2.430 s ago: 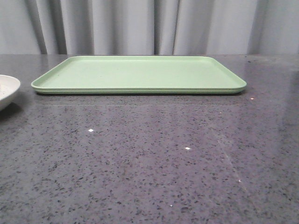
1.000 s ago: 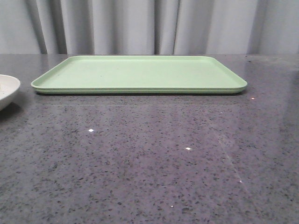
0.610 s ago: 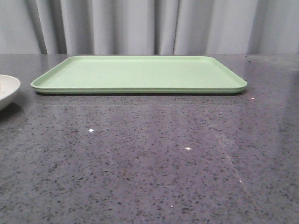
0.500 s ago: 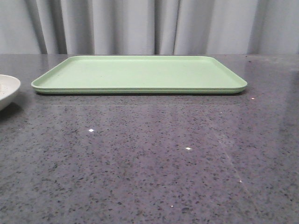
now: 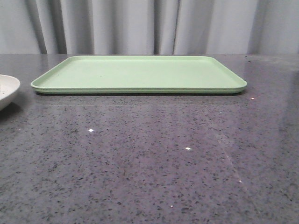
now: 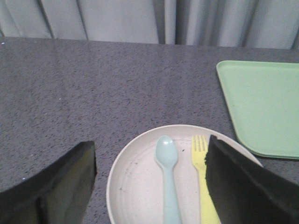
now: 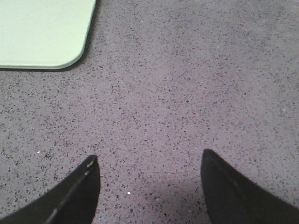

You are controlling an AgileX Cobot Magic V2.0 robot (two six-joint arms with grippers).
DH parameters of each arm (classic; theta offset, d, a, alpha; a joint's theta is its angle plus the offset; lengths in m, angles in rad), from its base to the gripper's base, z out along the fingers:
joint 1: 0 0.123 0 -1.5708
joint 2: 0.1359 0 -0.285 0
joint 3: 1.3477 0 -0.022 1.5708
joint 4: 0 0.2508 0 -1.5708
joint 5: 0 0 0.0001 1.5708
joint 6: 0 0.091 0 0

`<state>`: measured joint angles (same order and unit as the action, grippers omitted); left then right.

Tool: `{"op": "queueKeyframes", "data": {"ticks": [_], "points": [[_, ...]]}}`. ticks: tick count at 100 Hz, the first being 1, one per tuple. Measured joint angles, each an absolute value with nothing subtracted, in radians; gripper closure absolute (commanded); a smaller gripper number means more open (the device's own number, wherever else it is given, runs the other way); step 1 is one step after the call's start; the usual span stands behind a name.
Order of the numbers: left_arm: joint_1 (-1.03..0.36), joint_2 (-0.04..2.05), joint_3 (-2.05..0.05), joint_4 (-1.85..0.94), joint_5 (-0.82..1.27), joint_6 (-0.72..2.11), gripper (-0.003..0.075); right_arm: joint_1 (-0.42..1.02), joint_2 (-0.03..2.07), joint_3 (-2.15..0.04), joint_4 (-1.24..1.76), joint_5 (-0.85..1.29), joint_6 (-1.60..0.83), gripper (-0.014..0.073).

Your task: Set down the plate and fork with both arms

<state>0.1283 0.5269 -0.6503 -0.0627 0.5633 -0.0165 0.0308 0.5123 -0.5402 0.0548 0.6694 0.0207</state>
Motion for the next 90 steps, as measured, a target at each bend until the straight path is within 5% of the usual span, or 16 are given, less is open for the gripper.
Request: {"op": "queueKeyframes", "data": {"ticks": [90], "points": [[0.170,1.192,-0.991,0.018,0.902,-0.017,0.0231,0.031,0.512,-0.541,0.055,0.669,0.021,0.0118]]}}
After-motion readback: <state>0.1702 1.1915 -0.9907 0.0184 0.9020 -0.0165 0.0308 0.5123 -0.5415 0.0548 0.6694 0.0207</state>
